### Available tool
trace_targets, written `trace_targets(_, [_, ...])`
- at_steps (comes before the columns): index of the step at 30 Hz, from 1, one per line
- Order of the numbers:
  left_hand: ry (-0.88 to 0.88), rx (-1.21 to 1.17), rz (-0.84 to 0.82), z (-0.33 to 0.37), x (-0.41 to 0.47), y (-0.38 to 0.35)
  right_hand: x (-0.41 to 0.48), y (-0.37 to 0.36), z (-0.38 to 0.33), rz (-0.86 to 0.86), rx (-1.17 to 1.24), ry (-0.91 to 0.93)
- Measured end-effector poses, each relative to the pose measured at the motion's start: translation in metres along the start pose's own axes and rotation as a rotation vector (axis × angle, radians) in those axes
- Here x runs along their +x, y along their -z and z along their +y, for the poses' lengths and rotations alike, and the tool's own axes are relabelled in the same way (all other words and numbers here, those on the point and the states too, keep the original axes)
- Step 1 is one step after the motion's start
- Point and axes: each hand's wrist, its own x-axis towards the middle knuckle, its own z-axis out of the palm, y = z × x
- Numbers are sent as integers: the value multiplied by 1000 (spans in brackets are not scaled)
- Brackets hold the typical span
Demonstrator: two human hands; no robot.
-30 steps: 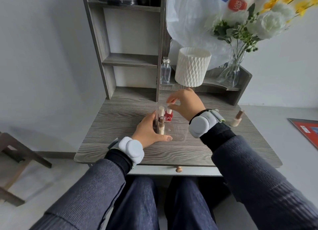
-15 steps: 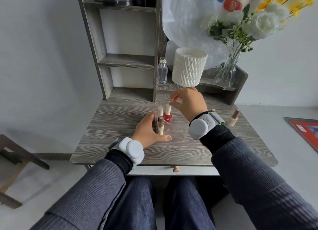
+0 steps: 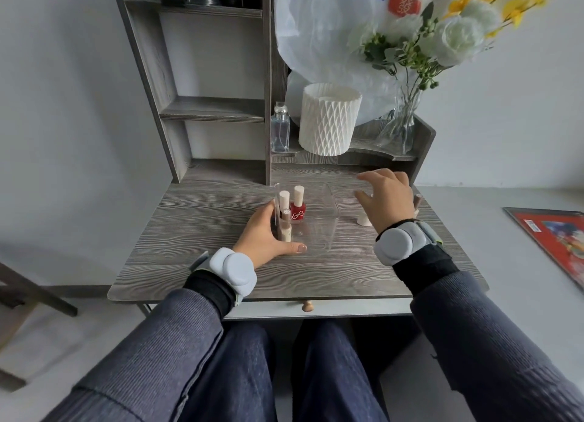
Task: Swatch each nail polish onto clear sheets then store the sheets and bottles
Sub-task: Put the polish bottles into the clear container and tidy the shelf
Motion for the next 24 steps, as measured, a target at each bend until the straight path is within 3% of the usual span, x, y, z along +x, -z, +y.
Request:
trace_targets(14, [-10, 15, -22, 12, 0, -12, -1, 2, 24, -117, 26, -109])
trace_targets(24, [-30, 20, -44, 19, 4, -20, 7, 28, -2, 249, 182, 33])
